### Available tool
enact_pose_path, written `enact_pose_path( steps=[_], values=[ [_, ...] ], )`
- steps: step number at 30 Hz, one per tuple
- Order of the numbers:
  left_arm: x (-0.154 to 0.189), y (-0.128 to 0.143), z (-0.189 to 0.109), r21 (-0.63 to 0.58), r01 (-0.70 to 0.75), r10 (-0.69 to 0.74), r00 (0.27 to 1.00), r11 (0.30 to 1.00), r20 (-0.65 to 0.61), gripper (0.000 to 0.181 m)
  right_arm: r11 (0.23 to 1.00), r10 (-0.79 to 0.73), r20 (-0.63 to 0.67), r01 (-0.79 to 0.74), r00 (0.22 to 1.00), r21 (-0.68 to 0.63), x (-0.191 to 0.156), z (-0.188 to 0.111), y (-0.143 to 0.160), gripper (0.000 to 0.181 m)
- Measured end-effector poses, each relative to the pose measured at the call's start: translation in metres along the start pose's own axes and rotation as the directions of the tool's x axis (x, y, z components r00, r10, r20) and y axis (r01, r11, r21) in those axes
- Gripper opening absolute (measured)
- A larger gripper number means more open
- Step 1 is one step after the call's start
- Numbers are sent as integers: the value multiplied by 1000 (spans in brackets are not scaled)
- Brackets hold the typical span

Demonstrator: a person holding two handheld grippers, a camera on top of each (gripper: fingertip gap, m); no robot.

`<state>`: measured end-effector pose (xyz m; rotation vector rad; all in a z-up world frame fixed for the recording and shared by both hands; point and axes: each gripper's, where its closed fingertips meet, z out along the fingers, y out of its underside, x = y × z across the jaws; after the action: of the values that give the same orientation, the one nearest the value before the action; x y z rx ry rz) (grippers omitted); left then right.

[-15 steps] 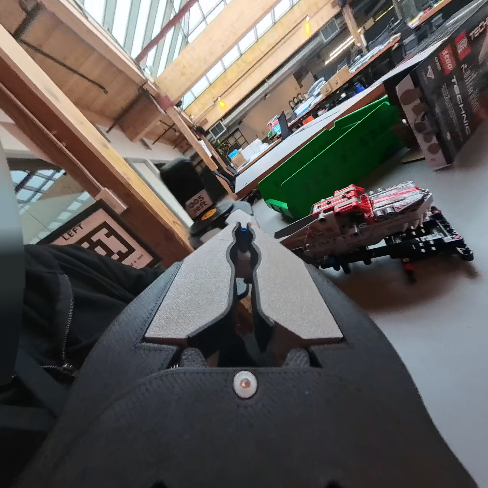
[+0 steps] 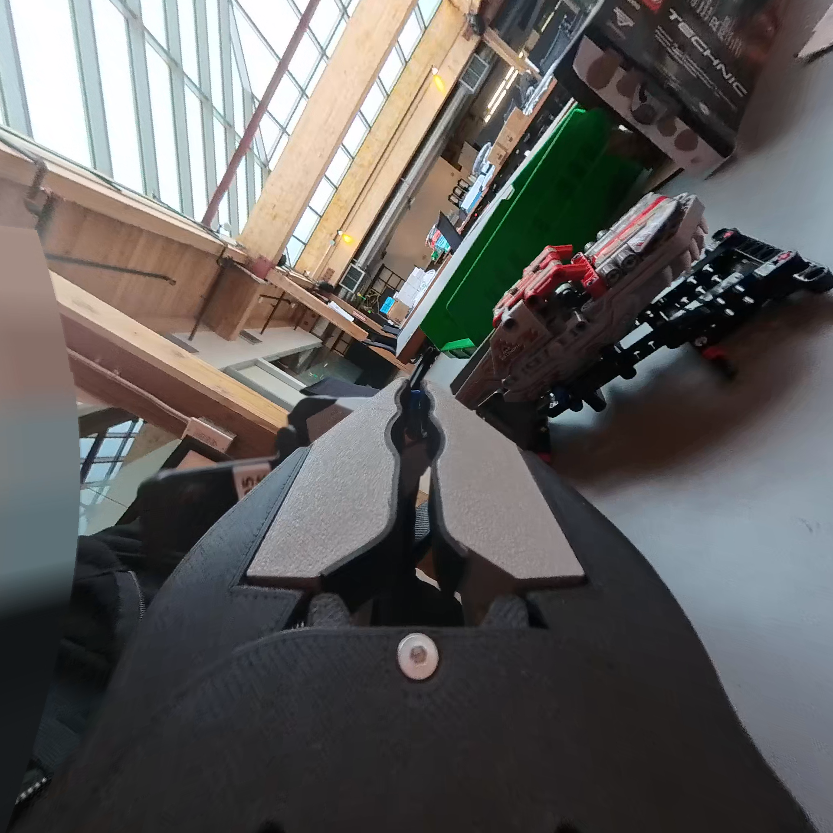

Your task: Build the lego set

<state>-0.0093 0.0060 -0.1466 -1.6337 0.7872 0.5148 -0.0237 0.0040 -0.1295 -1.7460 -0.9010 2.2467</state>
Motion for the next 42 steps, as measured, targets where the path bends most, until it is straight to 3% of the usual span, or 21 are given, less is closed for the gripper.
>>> enact_pose_path(
  steps=[3, 7, 10, 13, 18, 21, 23, 29, 33, 36, 42],
  values=[
    [-1, -12, -6, 87, 343, -321, 927, 935, -195, 6, 999, -35, 44, 36, 998, -17, -8, 0, -2, 1],
    [-5, -29, -22, 75, 745, -604, 591, 663, -534, 5, 982, -151, 73, 158, 986, -103, -21, -5, -4, 11],
    [-17, -43, -40, -15, 907, -632, 282, 421, -722, 6, 906, -381, 100, 393, 919, -159, -37, -14, -7, 22],
    [-18, -50, -58, -192, 947, -555, -17, 259, -832, 5, 762, -588, 123, 598, 800, -247, -50, -20, 2, 29],
    [0, -64, -73, -341, 912, -431, -220, 227, -875, 5, 540, -783, 136, 771, 608, -336, -56, -20, 21, 35],
    [8, -62, -68, -368, 901, -452, -235, 231, -861, 6, 381, -873, 165, 852, 460, -360, -59, -20, 33, 11],
    [6, -60, -67, -371, 904, -454, -245, 214, -857, 5, 319, -904, 165, 880, 394, -351, -62, -20, 34, 2],
    [8, -60, -66, -392, 898, -450, -272, 199, -851, 5, 363, -876, 191, 866, 443, -343, -64, -20, 38, 6],
    [13, -59, -66, -400, 889, -457, -267, 222, -848, 5, 333, -879, 209, 866, 428, -374, -62, -23, 42, 2],
    [14, -48, -52, -362, 894, -563, -161, 265, -810, 5, 321, -891, 168, 847, 422, -424, -51, -24, 37, 0],
    [11, -20, -27, -187, 841, -698, 273, 507, -662, 0, 373, -875, 90, 783, 475, -498, -27, -23, 32, 0]
  ],
)
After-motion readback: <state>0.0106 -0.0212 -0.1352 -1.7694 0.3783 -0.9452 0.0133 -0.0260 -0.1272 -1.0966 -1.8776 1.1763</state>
